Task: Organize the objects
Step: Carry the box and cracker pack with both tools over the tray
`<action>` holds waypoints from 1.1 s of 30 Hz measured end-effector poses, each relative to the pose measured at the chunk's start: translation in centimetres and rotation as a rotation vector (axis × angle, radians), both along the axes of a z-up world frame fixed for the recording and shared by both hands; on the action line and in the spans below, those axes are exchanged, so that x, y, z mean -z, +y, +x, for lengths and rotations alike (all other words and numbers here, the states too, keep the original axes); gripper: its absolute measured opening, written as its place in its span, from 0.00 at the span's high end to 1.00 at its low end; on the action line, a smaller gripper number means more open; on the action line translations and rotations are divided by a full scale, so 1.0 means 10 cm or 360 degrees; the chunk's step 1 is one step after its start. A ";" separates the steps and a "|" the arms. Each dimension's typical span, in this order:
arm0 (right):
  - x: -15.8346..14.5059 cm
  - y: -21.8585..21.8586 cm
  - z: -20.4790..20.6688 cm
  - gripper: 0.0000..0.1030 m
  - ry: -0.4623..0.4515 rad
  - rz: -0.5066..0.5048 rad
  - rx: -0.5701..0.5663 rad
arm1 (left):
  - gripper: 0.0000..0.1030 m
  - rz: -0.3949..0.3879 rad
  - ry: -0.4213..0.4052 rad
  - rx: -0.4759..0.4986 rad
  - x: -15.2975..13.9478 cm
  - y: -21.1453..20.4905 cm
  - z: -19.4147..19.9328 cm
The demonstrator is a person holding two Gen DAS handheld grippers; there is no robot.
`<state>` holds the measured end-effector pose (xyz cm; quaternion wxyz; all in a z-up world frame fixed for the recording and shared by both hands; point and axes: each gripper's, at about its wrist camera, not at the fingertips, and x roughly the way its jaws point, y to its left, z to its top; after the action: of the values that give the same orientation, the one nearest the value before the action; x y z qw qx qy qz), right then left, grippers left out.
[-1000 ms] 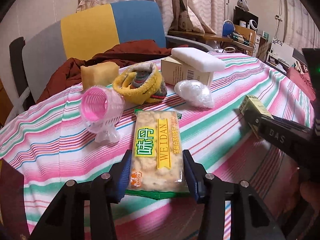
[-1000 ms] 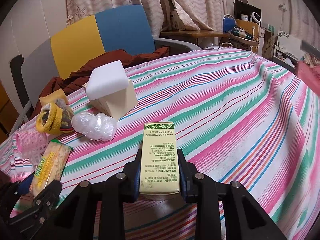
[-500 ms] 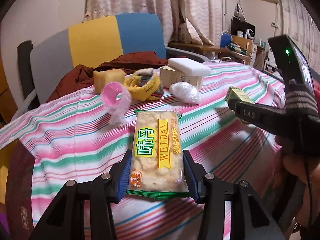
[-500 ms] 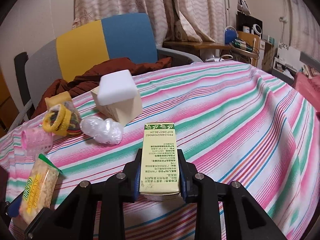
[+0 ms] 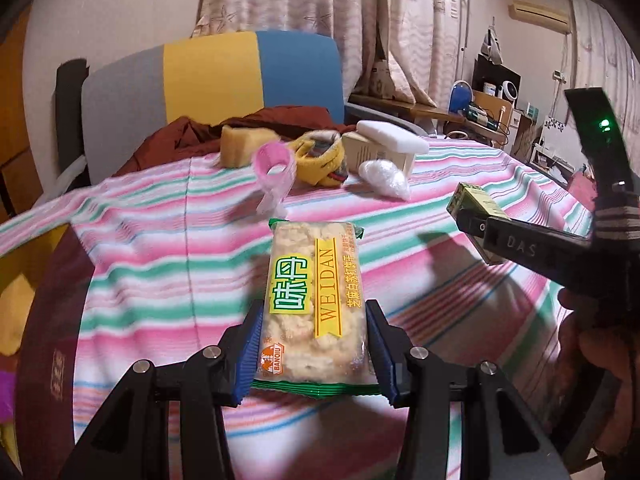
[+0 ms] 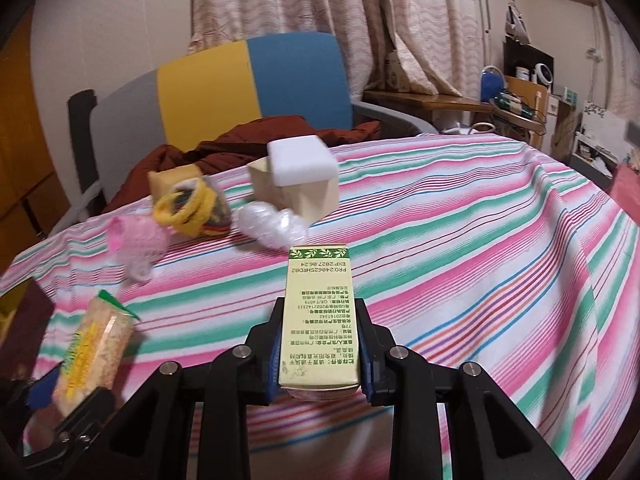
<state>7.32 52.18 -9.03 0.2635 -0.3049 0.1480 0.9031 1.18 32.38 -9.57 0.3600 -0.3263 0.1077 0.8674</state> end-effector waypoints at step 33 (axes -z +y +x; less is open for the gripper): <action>-0.19 -1.62 -0.02 0.71 0.0044 -0.0297 -0.0546 | 0.53 0.0393 -0.0157 -0.0280 -0.47 -1.82 0.17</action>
<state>7.10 35.99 -7.15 0.0742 -0.3365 0.1804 0.9213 2.91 14.18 -4.86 0.3249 -0.3298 -0.0465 0.8852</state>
